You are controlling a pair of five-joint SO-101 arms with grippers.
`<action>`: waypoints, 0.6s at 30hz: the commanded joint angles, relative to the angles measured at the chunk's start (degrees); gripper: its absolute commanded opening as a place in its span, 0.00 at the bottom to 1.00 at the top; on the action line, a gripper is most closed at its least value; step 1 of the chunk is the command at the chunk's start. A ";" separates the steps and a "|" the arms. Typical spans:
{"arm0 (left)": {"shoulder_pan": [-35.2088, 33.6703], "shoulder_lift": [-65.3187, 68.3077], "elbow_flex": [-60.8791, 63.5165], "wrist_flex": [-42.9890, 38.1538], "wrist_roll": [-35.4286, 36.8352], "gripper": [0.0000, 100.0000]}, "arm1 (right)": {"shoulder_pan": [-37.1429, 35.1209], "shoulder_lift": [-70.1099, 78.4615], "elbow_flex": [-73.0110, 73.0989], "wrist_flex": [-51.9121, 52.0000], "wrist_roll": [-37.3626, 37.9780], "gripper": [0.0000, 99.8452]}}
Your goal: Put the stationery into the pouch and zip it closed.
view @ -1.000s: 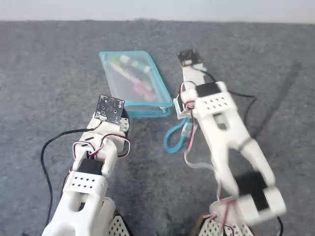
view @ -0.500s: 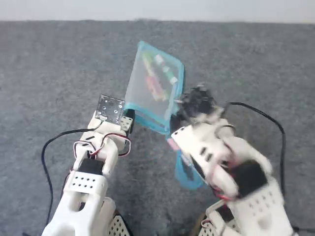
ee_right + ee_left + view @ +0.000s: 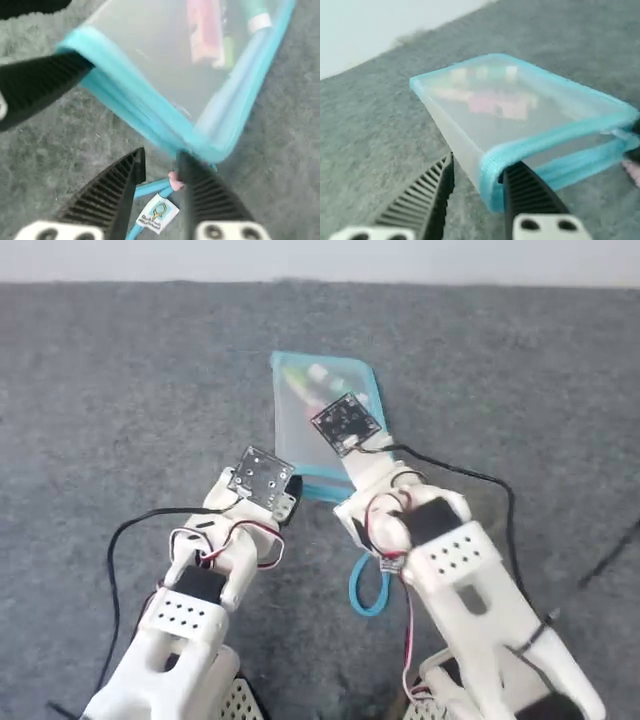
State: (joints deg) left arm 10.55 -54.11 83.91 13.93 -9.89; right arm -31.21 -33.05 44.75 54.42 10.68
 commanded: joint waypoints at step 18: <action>0.97 -0.79 -2.59 4.04 -0.62 0.13 | 0.04 14.46 -0.62 -29.05 14.68 0.17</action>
State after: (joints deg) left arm 11.08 -54.11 83.91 17.01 -10.07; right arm -31.21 -19.08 44.75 31.38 24.31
